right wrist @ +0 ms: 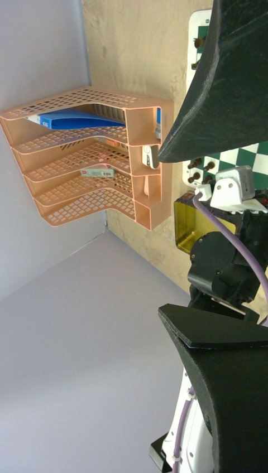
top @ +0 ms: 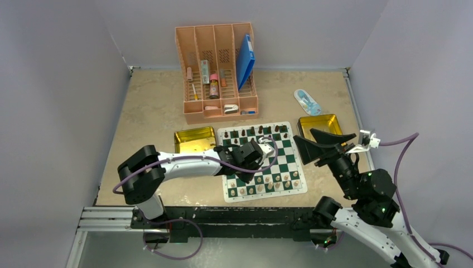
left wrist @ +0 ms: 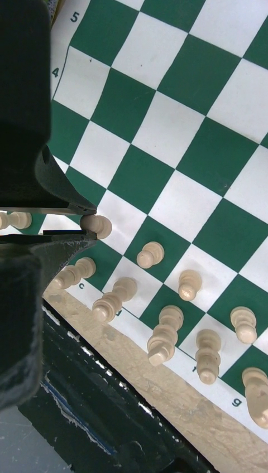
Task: Set up the chess pieces on the board
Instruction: Place the chess piece on the chessboard.
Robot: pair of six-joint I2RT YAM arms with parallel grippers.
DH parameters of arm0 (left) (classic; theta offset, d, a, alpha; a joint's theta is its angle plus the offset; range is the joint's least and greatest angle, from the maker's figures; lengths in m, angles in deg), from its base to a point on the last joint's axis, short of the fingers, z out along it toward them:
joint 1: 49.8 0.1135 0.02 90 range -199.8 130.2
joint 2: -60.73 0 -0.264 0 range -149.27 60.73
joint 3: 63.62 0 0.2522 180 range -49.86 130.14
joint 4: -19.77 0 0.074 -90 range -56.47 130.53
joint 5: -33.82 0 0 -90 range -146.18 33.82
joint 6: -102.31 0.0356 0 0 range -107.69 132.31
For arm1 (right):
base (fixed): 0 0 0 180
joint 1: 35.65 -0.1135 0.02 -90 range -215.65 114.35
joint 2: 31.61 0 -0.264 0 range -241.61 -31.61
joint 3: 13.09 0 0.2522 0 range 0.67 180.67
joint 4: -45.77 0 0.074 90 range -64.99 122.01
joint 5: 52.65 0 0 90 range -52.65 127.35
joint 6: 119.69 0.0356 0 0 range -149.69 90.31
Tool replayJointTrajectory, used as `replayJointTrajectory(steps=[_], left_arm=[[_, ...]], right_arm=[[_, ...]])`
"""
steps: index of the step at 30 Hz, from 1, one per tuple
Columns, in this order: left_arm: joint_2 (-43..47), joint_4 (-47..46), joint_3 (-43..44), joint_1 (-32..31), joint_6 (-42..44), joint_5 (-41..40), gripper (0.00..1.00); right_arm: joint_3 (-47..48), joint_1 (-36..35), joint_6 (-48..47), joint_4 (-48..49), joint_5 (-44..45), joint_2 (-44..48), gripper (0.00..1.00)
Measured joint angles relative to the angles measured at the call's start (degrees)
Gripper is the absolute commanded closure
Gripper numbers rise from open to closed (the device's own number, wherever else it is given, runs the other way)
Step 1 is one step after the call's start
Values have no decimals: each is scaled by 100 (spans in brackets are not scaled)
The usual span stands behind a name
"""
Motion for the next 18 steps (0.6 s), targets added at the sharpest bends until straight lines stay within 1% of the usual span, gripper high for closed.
replayJointTrajectory(steps=[9,18], left_arm=[[-256,-9,-2,0,-7,2,100],[-291,-39,-11,0,-7,4,100]], right_arm=[[0,-2,17,-101,101,76,1],[0,0,17,-116,111,107,1]])
